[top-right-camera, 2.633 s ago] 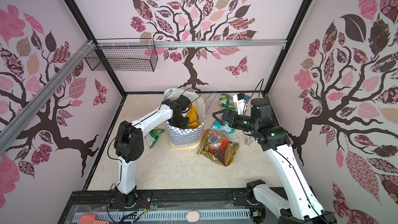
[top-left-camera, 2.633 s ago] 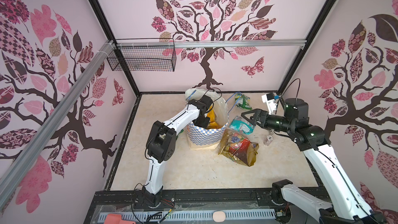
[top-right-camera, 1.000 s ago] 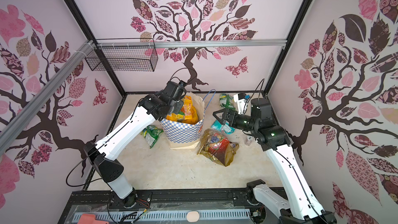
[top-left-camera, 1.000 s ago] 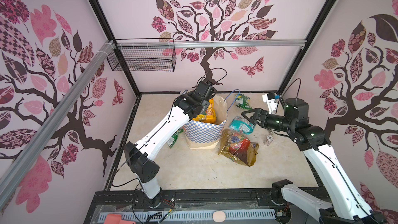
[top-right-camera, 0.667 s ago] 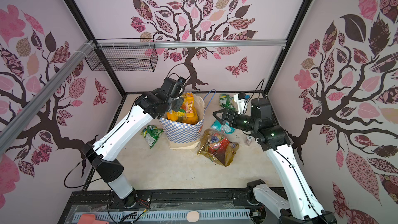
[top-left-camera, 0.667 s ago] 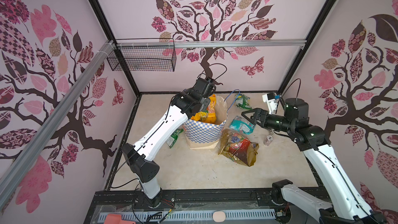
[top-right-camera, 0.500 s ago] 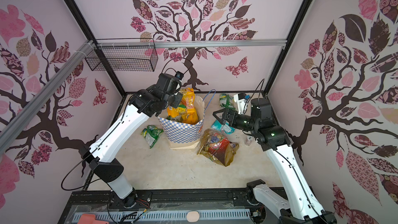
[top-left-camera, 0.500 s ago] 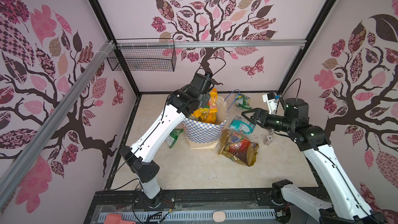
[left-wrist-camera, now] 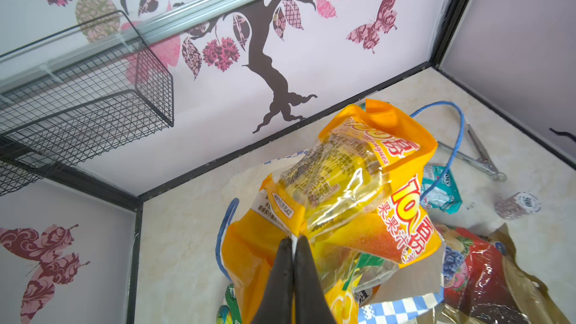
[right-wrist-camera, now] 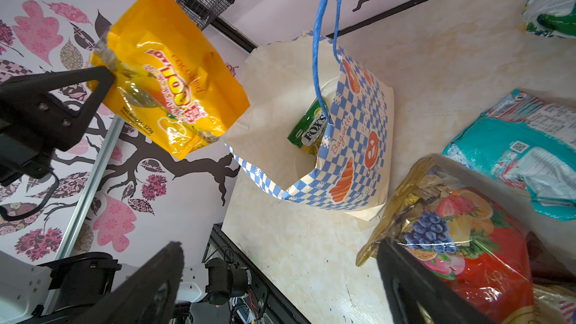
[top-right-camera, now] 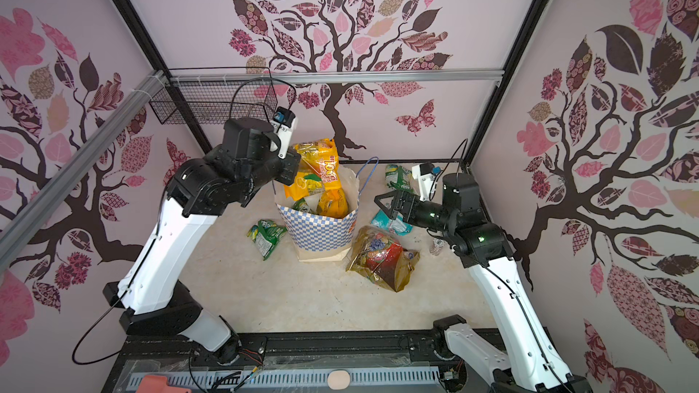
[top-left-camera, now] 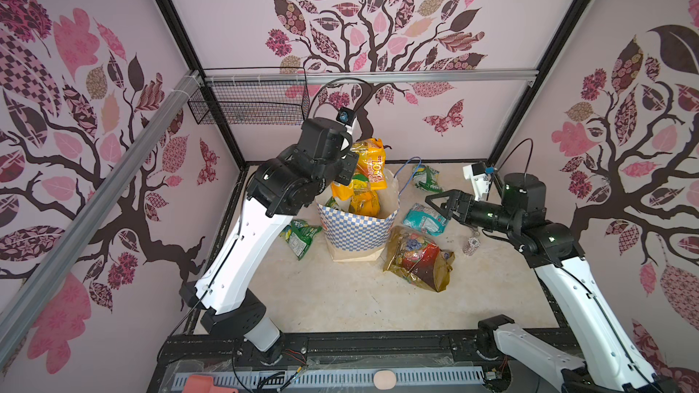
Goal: Take the snacks out of the paper bag
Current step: Pick up the snack from the paper bag, then place the snack at the middle-left of the table.
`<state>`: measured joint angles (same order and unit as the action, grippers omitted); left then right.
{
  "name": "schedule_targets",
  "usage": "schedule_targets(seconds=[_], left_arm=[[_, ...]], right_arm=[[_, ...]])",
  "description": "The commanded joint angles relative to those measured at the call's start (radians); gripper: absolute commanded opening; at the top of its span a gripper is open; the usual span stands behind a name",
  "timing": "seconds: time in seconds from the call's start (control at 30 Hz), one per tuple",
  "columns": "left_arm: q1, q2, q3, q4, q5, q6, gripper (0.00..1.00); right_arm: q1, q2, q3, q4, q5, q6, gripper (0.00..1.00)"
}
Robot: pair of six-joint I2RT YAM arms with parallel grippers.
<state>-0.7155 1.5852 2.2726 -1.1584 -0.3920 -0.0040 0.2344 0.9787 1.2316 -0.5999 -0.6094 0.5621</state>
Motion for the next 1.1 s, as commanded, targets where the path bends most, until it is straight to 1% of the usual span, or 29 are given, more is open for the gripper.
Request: schedule_targets(seconds=[0.0,0.17,0.37,0.5,0.67,0.9,1.07], left_arm=[[-0.002,-0.059,0.051,0.043,0.021,-0.047,0.00],[-0.003,-0.120,0.033,0.000,0.033,-0.084,0.00],[-0.003,-0.245,-0.098,0.010,0.055,-0.153,0.00],[-0.003,-0.312,-0.180,-0.008,0.027,-0.189,0.00],[-0.003,-0.415,-0.352,0.001,0.014,-0.253,0.00],[-0.003,-0.505,-0.569,-0.045,-0.001,-0.344,0.00],[0.006,-0.561,-0.714,-0.081,-0.034,-0.403,0.00]], right_arm=[[0.006,-0.005,0.027,0.021,-0.016,0.012,1.00],[0.009,-0.002,0.027,0.032,-0.022,0.022,1.00],[0.017,-0.003,0.020,0.043,-0.020,0.033,1.00],[0.019,-0.008,0.016,0.039,-0.018,0.033,1.00],[0.020,-0.011,0.006,0.043,-0.017,0.036,1.00],[0.023,-0.011,-0.004,0.058,-0.025,0.047,1.00],[0.027,-0.002,-0.014,0.075,-0.031,0.051,1.00]])
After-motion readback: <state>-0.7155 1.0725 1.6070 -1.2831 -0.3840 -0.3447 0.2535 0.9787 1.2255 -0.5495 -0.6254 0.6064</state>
